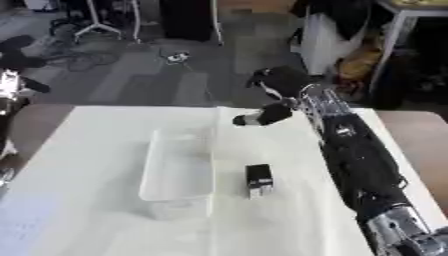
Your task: Pick up objects on the table and place them in the box.
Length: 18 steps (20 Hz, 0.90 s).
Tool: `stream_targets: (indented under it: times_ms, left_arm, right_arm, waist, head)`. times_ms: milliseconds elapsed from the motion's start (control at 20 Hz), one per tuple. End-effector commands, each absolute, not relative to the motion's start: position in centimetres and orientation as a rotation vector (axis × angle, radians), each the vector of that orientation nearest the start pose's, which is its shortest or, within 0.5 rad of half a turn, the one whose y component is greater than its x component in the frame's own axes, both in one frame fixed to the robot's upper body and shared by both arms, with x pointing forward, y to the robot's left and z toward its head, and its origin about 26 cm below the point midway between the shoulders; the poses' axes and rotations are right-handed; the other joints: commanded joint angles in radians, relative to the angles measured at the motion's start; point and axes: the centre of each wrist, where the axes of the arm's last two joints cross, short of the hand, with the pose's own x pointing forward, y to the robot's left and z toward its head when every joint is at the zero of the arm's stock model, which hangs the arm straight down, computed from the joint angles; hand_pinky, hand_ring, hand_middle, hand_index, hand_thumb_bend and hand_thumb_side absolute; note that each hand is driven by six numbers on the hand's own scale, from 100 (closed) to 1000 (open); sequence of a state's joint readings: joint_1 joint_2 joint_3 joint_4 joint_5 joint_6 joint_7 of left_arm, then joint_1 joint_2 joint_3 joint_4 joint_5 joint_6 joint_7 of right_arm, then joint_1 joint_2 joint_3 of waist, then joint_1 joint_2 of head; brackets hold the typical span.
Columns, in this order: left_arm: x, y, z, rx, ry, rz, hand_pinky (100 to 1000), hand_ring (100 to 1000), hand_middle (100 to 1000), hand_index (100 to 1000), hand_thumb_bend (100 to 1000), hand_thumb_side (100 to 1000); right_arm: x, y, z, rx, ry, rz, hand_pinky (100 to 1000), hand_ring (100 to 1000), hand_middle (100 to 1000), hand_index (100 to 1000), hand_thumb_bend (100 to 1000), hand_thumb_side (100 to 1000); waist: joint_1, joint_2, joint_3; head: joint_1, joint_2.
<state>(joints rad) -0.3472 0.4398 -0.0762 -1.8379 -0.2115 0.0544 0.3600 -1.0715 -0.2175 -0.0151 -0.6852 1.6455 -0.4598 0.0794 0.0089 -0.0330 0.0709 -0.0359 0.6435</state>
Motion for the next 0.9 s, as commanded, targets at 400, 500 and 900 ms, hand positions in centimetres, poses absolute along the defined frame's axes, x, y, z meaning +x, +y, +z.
stream_targets:
  times_ms: [400, 500, 900]
  left_arm:
    - [32.6, 27.2, 19.0, 0.677, -2.205, -0.263, 491, 750, 845, 870, 155, 1000]
    - [32.6, 27.2, 19.0, 0.676, -2.203, -0.264, 490, 750, 845, 870, 155, 1000]
    - [32.6, 27.2, 18.9, 0.675, -2.202, -0.269, 491, 750, 845, 870, 155, 1000]
  right_arm:
    - [51.4, -21.8, 18.3, 1.401, 1.604, -2.758, 876, 721, 769, 869, 811, 1000]
    - [51.5, -21.9, 18.0, 1.352, 1.580, -2.793, 877, 722, 771, 873, 804, 1000]
    - [51.6, -21.8, 17.3, 1.158, 1.463, -2.928, 913, 736, 776, 873, 802, 1000]
  waist:
    - [0.002, -0.011, -0.001]
    - [0.002, -0.010, -0.001]
    - [0.001, -0.009, 0.000]
  head:
    - [-0.009, -0.014]
    - [-0.008, -0.017]
    - [-0.001, -0.016]
